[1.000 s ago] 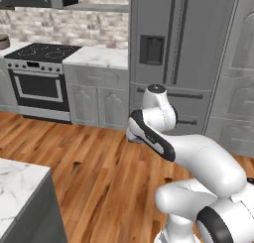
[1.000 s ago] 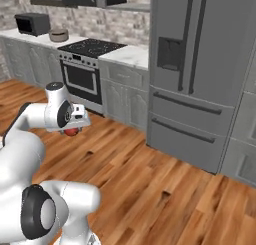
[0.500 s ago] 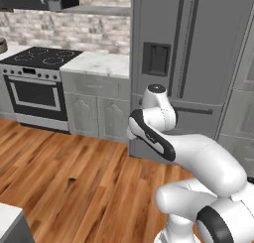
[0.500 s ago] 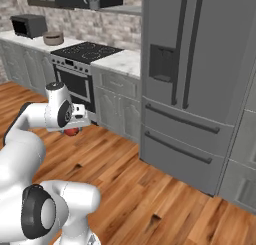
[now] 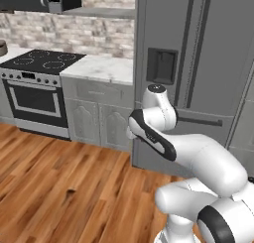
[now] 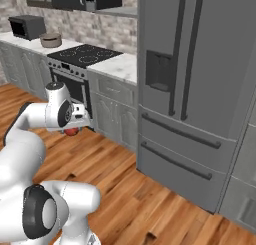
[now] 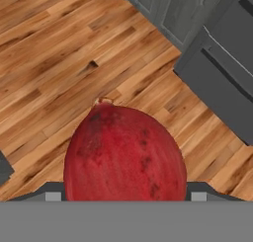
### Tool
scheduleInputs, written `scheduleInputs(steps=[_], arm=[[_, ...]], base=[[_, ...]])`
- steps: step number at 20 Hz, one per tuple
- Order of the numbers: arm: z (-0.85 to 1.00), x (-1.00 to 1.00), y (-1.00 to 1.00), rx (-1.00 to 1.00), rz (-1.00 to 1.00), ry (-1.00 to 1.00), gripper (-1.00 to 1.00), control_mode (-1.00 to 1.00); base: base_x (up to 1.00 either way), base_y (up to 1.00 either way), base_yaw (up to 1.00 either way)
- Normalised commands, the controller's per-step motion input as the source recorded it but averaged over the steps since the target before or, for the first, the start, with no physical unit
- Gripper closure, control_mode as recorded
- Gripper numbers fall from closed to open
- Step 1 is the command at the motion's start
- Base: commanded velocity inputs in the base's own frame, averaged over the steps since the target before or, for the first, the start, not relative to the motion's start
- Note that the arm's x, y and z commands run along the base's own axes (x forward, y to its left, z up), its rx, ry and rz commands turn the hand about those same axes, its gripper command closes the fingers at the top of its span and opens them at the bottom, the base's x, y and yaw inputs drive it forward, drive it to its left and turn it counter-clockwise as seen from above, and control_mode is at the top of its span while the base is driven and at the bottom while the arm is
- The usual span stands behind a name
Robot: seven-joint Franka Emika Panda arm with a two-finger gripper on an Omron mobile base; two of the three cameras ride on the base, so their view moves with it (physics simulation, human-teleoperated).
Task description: Turn on the sink faucet. Then move the onion from the counter to the sink. Turn off the sink. Move the vegetable from the sink to the pot next to the stove. Finally move the pot to the rear right burner.
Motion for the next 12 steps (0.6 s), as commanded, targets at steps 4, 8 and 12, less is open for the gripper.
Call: scheduleInputs(steps=[4, 8, 12], arm=[[0.00, 0.00, 0.00, 0.00, 0.00, 0.00, 1.00, 1.00], [0.00, 0.00, 0.00, 0.00, 0.00, 0.00, 1.00, 1.00], [0.00, 0.00, 0.00, 0.00, 0.00, 0.00, 1.00, 1.00]], base=[[0.76, 0.48, 0.05], [0.75, 0.61, 0.04], [0.68, 0.71, 0.02]])
